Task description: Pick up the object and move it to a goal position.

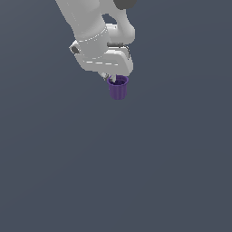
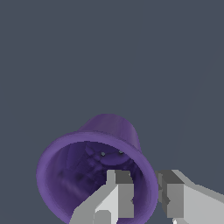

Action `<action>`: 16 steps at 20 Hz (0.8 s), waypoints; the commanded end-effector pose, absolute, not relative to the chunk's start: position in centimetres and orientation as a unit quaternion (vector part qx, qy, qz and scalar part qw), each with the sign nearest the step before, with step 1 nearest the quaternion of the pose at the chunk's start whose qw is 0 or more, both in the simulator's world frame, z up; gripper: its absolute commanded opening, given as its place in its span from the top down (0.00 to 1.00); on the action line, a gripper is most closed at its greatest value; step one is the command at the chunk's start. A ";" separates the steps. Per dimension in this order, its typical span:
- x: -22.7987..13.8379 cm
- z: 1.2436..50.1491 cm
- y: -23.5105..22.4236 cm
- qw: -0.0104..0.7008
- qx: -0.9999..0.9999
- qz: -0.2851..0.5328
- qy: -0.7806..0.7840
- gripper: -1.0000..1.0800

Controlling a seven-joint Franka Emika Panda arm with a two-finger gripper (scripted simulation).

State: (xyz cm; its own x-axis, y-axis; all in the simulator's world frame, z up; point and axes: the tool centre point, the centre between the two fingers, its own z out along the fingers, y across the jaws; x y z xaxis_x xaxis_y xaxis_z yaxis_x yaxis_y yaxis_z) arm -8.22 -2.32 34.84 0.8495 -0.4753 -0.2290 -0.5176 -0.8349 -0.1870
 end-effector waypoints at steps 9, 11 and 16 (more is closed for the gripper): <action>-7.7 42.1 -4.5 0.123 -0.954 0.087 0.259 1.00; -7.7 42.8 -4.7 0.123 -0.954 0.087 0.259 1.00; -7.5 43.8 -5.0 0.124 -0.954 0.087 0.259 1.00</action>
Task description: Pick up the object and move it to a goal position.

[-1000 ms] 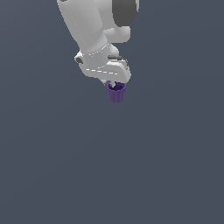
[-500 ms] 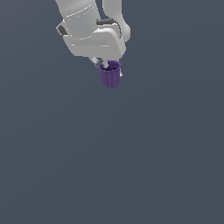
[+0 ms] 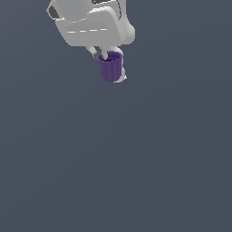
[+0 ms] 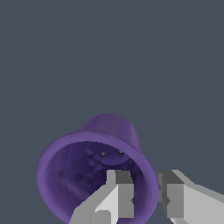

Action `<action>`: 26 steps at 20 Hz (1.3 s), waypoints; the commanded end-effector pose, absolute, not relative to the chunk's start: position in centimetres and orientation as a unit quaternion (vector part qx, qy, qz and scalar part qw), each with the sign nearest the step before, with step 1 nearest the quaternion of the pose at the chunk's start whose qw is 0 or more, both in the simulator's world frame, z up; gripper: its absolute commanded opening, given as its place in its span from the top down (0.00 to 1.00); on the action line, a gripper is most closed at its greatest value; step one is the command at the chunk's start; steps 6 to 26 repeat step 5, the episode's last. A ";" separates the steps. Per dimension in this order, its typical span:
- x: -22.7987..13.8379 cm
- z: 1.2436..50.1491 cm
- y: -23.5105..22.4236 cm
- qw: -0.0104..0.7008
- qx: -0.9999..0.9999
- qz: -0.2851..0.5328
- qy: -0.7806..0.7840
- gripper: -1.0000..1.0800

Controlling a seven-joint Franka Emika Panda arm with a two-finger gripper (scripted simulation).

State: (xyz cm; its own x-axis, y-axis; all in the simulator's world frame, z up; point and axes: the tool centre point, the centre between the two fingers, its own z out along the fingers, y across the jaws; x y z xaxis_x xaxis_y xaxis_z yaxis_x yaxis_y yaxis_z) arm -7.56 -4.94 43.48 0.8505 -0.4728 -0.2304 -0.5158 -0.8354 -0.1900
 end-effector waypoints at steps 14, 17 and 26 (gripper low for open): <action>-7.4 43.8 -5.0 0.124 -0.954 0.087 0.259 1.00; -7.4 43.8 -5.0 0.124 -0.954 0.087 0.259 1.00; -7.4 43.8 -5.0 0.124 -0.954 0.087 0.259 1.00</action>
